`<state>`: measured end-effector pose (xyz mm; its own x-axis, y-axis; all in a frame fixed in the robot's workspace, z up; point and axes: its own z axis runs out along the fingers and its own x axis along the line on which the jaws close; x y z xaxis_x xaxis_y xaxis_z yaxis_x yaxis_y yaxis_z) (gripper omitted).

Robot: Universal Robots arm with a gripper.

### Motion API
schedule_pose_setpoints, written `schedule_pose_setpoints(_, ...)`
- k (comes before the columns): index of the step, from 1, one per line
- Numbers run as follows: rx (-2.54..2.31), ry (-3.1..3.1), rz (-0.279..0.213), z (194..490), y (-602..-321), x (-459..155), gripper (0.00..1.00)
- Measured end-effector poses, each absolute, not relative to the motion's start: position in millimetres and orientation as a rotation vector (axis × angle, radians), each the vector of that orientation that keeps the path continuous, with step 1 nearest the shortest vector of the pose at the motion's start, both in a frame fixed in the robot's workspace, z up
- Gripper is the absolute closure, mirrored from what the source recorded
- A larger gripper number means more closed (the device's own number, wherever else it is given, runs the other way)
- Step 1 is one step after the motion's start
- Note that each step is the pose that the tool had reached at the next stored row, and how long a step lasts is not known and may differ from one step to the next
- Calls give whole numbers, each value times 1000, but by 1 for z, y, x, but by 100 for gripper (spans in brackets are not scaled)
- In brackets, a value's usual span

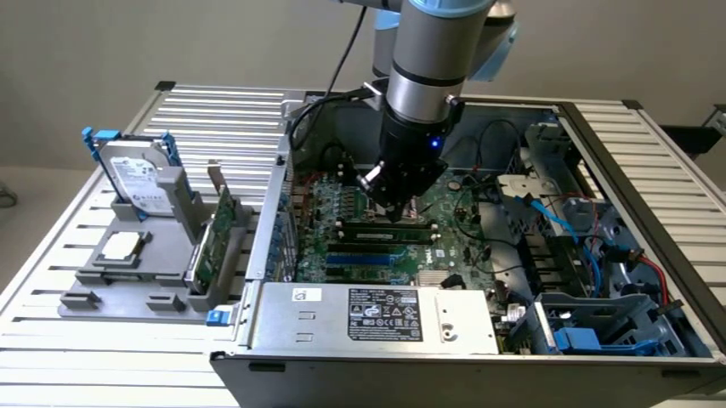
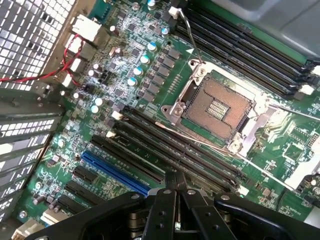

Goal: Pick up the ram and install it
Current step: 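Press down the ram until it locks into place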

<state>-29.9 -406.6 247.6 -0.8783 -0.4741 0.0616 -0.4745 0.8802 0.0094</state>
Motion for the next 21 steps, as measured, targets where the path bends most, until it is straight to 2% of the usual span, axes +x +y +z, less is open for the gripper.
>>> schedule_pose_setpoints(21, 389, -3076, 20, 248, -407, -30, 89)
